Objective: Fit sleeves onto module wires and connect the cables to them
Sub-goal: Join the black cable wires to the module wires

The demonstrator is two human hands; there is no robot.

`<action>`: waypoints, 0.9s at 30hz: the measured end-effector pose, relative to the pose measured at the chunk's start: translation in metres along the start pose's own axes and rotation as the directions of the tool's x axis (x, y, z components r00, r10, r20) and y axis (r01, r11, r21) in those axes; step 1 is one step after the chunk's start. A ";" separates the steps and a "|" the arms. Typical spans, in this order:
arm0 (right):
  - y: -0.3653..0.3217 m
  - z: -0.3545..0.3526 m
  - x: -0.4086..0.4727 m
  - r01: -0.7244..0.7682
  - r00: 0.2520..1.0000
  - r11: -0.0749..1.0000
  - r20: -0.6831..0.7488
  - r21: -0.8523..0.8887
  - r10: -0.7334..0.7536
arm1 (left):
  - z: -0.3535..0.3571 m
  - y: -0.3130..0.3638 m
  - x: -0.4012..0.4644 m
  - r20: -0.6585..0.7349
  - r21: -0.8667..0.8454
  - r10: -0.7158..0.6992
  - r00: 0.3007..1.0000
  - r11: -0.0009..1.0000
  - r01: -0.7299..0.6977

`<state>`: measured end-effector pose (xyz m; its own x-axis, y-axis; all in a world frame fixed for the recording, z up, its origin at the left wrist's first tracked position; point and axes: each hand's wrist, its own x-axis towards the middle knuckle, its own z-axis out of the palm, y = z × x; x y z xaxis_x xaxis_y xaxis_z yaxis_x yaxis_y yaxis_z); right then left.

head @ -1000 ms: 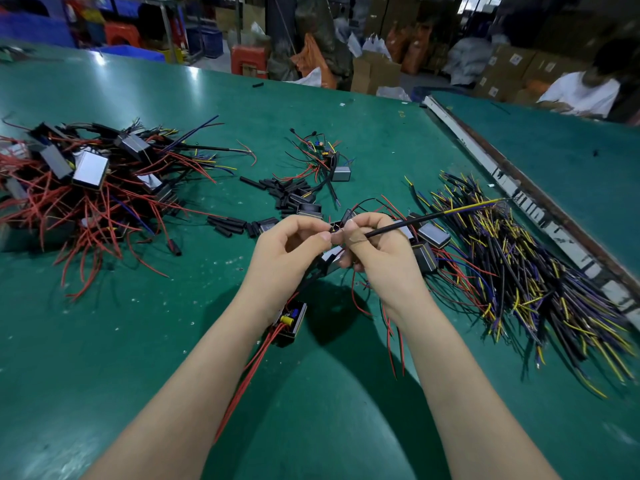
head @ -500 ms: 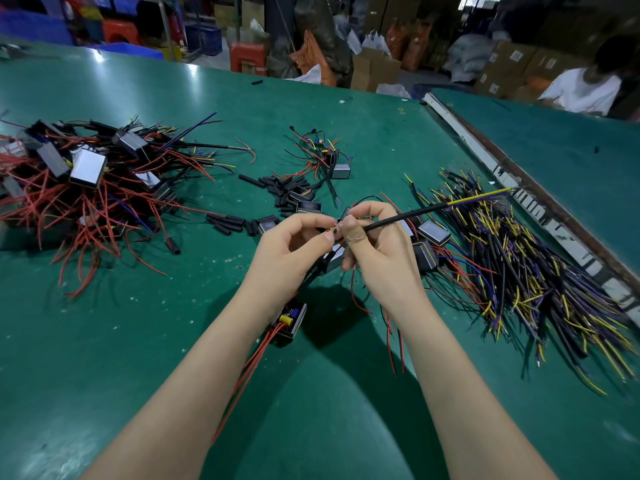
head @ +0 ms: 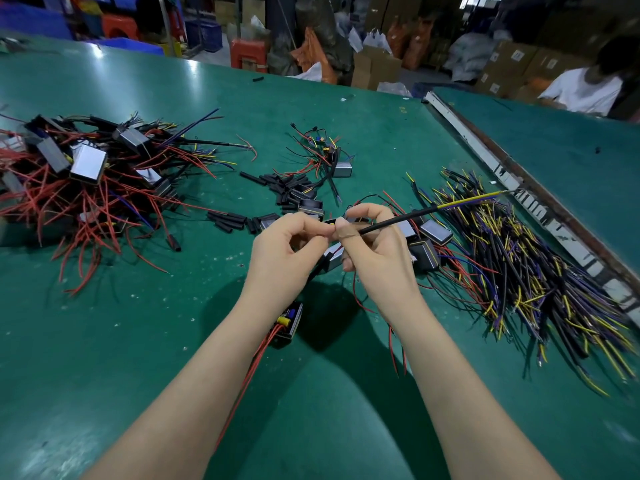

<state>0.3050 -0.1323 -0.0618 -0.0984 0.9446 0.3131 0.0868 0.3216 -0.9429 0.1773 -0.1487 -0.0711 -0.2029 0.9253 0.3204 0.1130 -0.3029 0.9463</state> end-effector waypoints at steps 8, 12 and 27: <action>-0.001 0.003 -0.001 -0.052 0.999 0.992 0.010 0.114 0.051 | 0.000 0.000 -0.001 0.011 0.125 0.080 0.997 0.989 -0.081; -0.002 0.000 0.000 -0.055 0.998 0.994 -0.035 0.098 0.059 | 0.002 -0.001 -0.002 0.052 0.055 0.051 0.997 0.997 -0.054; -0.008 0.000 -0.002 -0.064 0.998 0.994 0.018 0.092 0.063 | 0.001 -0.003 -0.001 -0.001 0.006 0.052 0.999 0.999 -0.052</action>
<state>0.3043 -0.1370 -0.0553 -0.1106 0.9617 0.2510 0.0016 0.2527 -0.9675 0.1779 -0.1489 -0.0740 -0.1980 0.9082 0.3688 0.1291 -0.3488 0.9283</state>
